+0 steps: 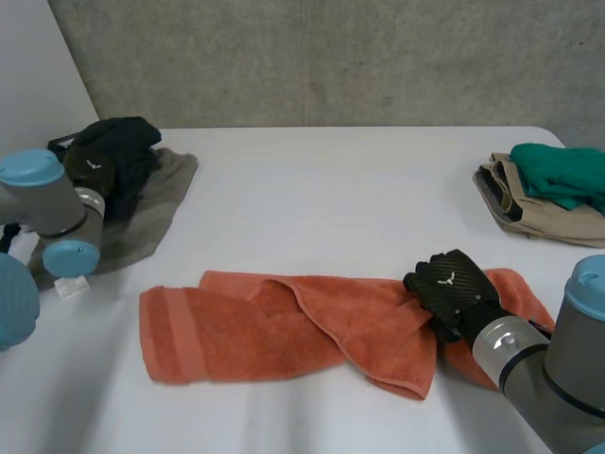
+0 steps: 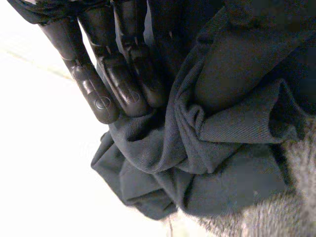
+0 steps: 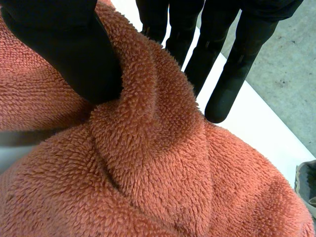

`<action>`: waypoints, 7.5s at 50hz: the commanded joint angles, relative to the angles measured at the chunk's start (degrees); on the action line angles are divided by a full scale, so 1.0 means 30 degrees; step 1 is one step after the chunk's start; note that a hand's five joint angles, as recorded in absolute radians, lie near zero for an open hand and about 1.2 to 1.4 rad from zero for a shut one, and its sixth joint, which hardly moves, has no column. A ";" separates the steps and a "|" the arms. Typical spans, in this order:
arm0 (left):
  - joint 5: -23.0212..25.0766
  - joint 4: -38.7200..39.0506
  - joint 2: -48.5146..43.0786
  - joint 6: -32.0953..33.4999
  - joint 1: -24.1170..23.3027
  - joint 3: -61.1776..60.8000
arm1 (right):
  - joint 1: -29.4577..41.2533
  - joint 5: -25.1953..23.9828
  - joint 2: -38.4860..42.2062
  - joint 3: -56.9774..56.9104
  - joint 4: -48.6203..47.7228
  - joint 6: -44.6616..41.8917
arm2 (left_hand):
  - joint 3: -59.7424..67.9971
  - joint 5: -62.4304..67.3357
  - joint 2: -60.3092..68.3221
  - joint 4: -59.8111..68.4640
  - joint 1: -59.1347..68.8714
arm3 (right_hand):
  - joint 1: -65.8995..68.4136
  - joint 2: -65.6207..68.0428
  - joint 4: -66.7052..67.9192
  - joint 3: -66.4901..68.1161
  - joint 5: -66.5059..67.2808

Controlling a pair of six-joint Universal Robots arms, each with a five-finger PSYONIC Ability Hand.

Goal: Fold the laundry.

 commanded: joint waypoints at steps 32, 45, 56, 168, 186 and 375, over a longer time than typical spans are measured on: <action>0.3301 -0.5609 1.6524 -0.8652 -0.5522 -1.9320 | -0.1044 -0.0344 -0.0390 -0.1973 0.0129 0.0058 | -1.4175 -1.3680 -1.5147 -1.4996 -1.3794 | 0.6448 0.4603 0.3872 0.4390 0.5352; 0.3330 -0.2120 1.4505 -0.8506 -0.4936 -2.1111 | -0.1044 -0.0373 -0.0419 -0.1620 0.0129 0.0000 | -1.2553 -1.2057 -1.3525 -1.3374 -1.2171 | 0.6448 0.4603 0.3872 0.4390 0.5352; 0.3272 -0.2296 1.2686 -0.8477 -0.5082 -2.0086 | -0.1044 -0.0315 -0.0536 -0.1532 0.0158 0.0000 | -0.2084 -0.1589 -0.3056 -0.2905 -0.1702 | 0.6448 0.4603 0.3872 0.4390 0.5352; 0.2275 0.7490 1.7866 -0.7891 -0.7954 -1.9822 | 0.0861 0.4872 0.3633 -0.7245 0.2647 0.9521 | 0.4545 0.5041 0.3573 0.3724 0.4927 | 0.6448 0.4603 0.3872 0.4390 0.5352; 0.3796 0.3772 2.2733 -0.7744 -0.4381 -1.8123 | -0.6990 0.0594 -0.3760 -1.5119 1.5207 -0.1987 | 0.4545 0.5041 0.3573 0.3724 0.4927 | 0.6448 0.4603 0.3872 0.4390 0.5352; 0.1660 0.7812 1.5057 -0.2677 -0.4790 -2.3452 | -0.2099 0.2587 0.4271 -0.7248 0.2707 -0.1875 | 0.1610 0.2105 0.0638 0.0789 0.1991 | 0.6448 0.4603 0.3872 0.4390 0.5352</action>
